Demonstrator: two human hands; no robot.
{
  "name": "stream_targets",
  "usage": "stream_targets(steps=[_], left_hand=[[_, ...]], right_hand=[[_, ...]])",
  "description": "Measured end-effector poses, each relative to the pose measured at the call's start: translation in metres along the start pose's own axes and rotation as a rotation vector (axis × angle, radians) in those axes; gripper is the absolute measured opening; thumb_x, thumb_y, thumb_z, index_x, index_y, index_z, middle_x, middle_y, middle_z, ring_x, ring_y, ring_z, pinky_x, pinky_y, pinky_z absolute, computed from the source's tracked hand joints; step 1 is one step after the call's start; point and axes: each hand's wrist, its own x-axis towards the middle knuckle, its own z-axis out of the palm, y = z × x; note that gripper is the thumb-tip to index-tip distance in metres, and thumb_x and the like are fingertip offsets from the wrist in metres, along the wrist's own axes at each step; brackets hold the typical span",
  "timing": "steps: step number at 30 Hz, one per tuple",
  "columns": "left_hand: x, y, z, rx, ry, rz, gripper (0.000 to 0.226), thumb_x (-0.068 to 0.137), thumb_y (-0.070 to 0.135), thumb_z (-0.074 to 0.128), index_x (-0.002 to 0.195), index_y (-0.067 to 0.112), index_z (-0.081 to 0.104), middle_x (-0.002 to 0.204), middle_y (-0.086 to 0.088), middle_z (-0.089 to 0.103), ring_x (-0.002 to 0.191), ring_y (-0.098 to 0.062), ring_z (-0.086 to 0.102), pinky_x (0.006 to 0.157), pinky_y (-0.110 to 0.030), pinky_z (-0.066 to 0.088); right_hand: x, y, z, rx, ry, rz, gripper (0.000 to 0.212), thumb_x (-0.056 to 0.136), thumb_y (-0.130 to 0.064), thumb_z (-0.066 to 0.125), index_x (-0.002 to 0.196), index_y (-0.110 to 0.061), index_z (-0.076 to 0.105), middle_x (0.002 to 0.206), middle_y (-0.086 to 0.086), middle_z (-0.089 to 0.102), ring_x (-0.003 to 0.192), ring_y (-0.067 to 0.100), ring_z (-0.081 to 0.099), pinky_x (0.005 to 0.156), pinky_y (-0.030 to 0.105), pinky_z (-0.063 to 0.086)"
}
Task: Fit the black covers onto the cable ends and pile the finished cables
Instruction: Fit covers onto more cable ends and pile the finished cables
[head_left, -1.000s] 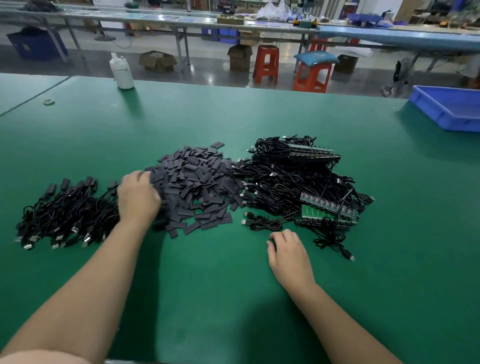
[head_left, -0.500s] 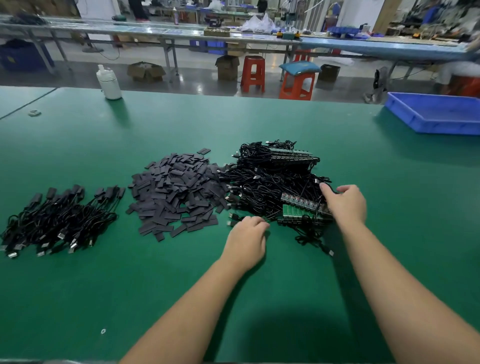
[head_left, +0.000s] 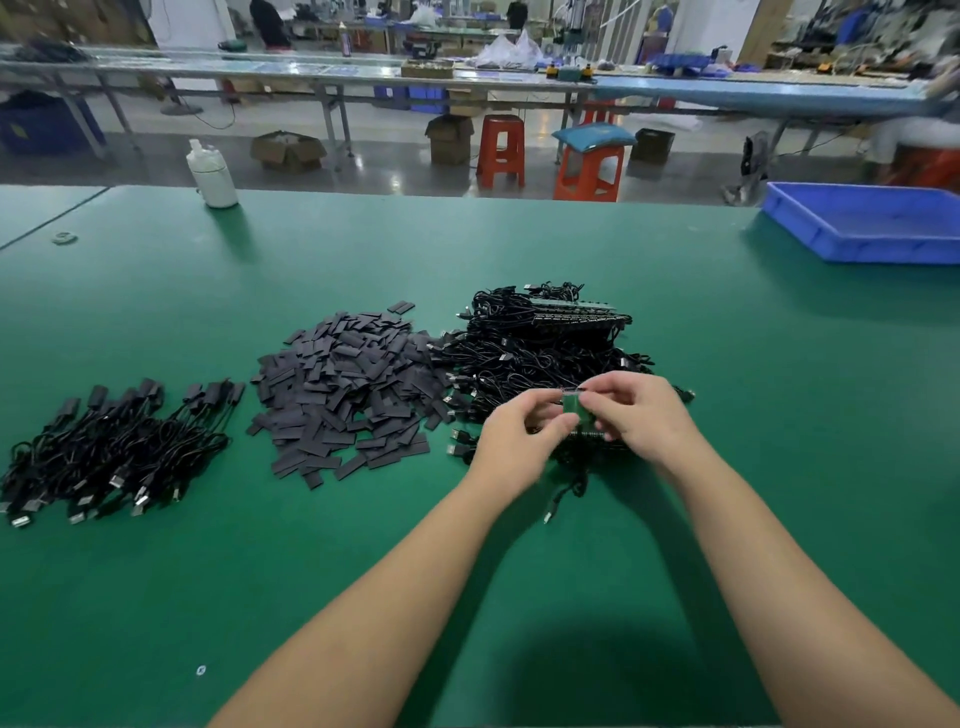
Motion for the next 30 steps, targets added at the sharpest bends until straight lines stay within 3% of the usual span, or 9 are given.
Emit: stream_targets(steps=[3, 7, 9, 16, 18, 21, 27, 29, 30], left_hand=[[0.002, 0.01, -0.001, -0.015, 0.086, -0.009, 0.016, 0.085, 0.02, 0.075, 0.078, 0.032, 0.067, 0.067, 0.017, 0.067, 0.059, 0.008, 0.057, 0.059, -0.007, 0.04], [0.0, 0.016, -0.007, 0.039, 0.109, -0.04, 0.017, 0.084, 0.022, 0.076, 0.072, 0.028, 0.066, 0.059, 0.015, 0.062, 0.048, 0.003, 0.047, 0.051, -0.012, 0.036], [-0.001, 0.02, -0.007, 0.141, 0.129, -0.039, 0.016, 0.084, 0.026, 0.076, 0.073, 0.025, 0.065, 0.063, 0.01, 0.063, 0.051, -0.001, 0.047, 0.052, -0.016, 0.036], [-0.002, 0.034, -0.002, 0.304, 0.297, 0.004, 0.016, 0.087, 0.027, 0.071, 0.073, 0.025, 0.063, 0.056, 0.014, 0.053, 0.055, 0.002, 0.046, 0.053, -0.013, 0.031], [-0.002, 0.037, 0.0, 0.316, 0.324, 0.015, 0.014, 0.088, 0.027, 0.069, 0.075, 0.025, 0.065, 0.057, 0.015, 0.052, 0.056, 0.002, 0.046, 0.055, -0.019, 0.03], [-0.004, 0.04, 0.004, 0.329, 0.345, 0.05, 0.014, 0.089, 0.027, 0.068, 0.075, 0.026, 0.064, 0.057, 0.016, 0.052, 0.056, 0.004, 0.047, 0.055, -0.017, 0.029], [0.004, 0.034, -0.021, 0.059, 0.404, 0.055, 0.014, 0.093, 0.027, 0.065, 0.08, 0.024, 0.061, 0.066, 0.012, 0.058, 0.058, 0.006, 0.05, 0.058, -0.012, 0.034], [0.009, 0.031, -0.034, -0.128, 0.371, 0.025, 0.01, 0.098, 0.023, 0.059, 0.088, 0.022, 0.058, 0.078, 0.007, 0.068, 0.071, 0.003, 0.06, 0.071, -0.019, 0.046], [0.011, 0.03, -0.04, -0.281, 0.348, 0.007, 0.007, 0.1, 0.019, 0.056, 0.093, 0.018, 0.057, 0.084, 0.001, 0.072, 0.081, -0.008, 0.069, 0.079, -0.025, 0.052]], right_hand=[[-0.011, -0.013, 0.008, -0.027, -0.017, -0.07, 0.006, 0.092, -0.007, 0.07, 0.09, -0.012, 0.072, 0.06, -0.005, 0.064, 0.052, 0.008, 0.056, 0.054, 0.022, 0.05], [-0.019, -0.021, 0.012, -0.071, 0.014, -0.086, 0.006, 0.09, -0.013, 0.073, 0.085, -0.016, 0.074, 0.072, 0.007, 0.072, 0.061, 0.014, 0.061, 0.066, 0.03, 0.055], [-0.02, -0.022, 0.014, -0.157, 0.067, -0.108, 0.006, 0.088, -0.019, 0.074, 0.084, -0.017, 0.077, 0.067, 0.001, 0.071, 0.059, 0.012, 0.06, 0.066, 0.031, 0.052], [-0.023, -0.029, 0.03, -0.32, 0.308, -0.202, 0.008, 0.088, -0.026, 0.073, 0.082, -0.021, 0.076, 0.065, -0.014, 0.065, 0.062, -0.004, 0.056, 0.059, 0.005, 0.037], [-0.025, -0.029, 0.034, -0.326, 0.358, -0.226, 0.009, 0.089, -0.025, 0.072, 0.083, -0.02, 0.076, 0.067, -0.013, 0.066, 0.063, -0.004, 0.056, 0.061, 0.006, 0.038], [-0.027, -0.028, 0.038, -0.305, 0.409, -0.254, 0.011, 0.09, -0.024, 0.07, 0.083, -0.018, 0.075, 0.07, -0.013, 0.067, 0.064, -0.001, 0.059, 0.062, 0.012, 0.039], [-0.022, -0.024, 0.016, -0.03, 0.402, -0.241, 0.019, 0.095, -0.022, 0.066, 0.078, -0.03, 0.064, 0.069, -0.014, 0.065, 0.062, -0.005, 0.055, 0.06, 0.008, 0.04], [-0.02, -0.023, 0.004, 0.135, 0.352, -0.182, 0.016, 0.098, -0.022, 0.061, 0.084, -0.027, 0.063, 0.074, -0.01, 0.071, 0.069, -0.001, 0.06, 0.07, 0.017, 0.048], [-0.019, -0.023, -0.001, 0.245, 0.316, -0.148, 0.015, 0.1, -0.022, 0.059, 0.087, -0.026, 0.063, 0.076, -0.007, 0.073, 0.074, 0.003, 0.065, 0.076, 0.021, 0.051]])
